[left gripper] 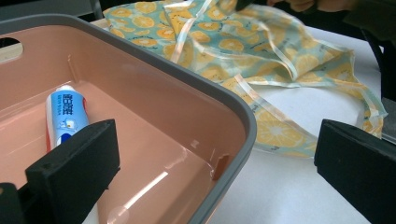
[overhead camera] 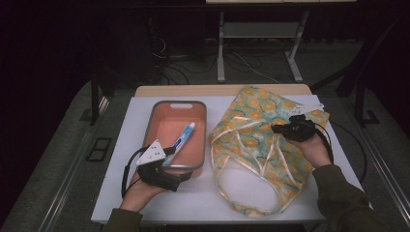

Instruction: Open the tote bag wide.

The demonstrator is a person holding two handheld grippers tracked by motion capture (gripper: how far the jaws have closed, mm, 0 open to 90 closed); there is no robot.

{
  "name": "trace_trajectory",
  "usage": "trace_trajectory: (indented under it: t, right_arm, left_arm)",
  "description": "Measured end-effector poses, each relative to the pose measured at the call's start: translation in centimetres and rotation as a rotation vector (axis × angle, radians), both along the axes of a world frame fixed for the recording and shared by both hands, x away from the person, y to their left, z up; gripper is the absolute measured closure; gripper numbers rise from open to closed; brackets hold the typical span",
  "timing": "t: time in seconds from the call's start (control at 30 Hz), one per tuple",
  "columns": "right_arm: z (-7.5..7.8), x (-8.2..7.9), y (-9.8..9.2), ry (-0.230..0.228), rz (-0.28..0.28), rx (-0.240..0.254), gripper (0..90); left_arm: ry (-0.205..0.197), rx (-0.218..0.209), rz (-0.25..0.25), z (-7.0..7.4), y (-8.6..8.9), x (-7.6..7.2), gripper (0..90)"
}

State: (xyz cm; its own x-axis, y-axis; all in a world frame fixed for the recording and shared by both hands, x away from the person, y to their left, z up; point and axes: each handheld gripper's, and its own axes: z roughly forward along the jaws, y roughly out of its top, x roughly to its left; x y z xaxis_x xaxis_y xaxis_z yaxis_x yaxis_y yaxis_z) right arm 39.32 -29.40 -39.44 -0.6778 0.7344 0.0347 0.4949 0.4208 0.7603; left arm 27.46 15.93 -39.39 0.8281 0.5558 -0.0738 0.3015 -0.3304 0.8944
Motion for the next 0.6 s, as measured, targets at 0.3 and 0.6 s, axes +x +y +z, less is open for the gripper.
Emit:
trace_trajectory:
  t: [0.3, 0.6]
  right_arm:
    - [-3.7, 3.1, -1.4, 0.097, -0.114, -0.053, 88.6]
    - [-5.0, 3.7, -2.3, 0.15, -0.175, -0.067, 78.3]
  left_arm:
    - [0.001, -0.002, -0.001, 0.0, 0.0, 0.0, 0.0]
    - [0.002, -0.002, -0.001, 0.0, 0.0, 0.0, 0.0]
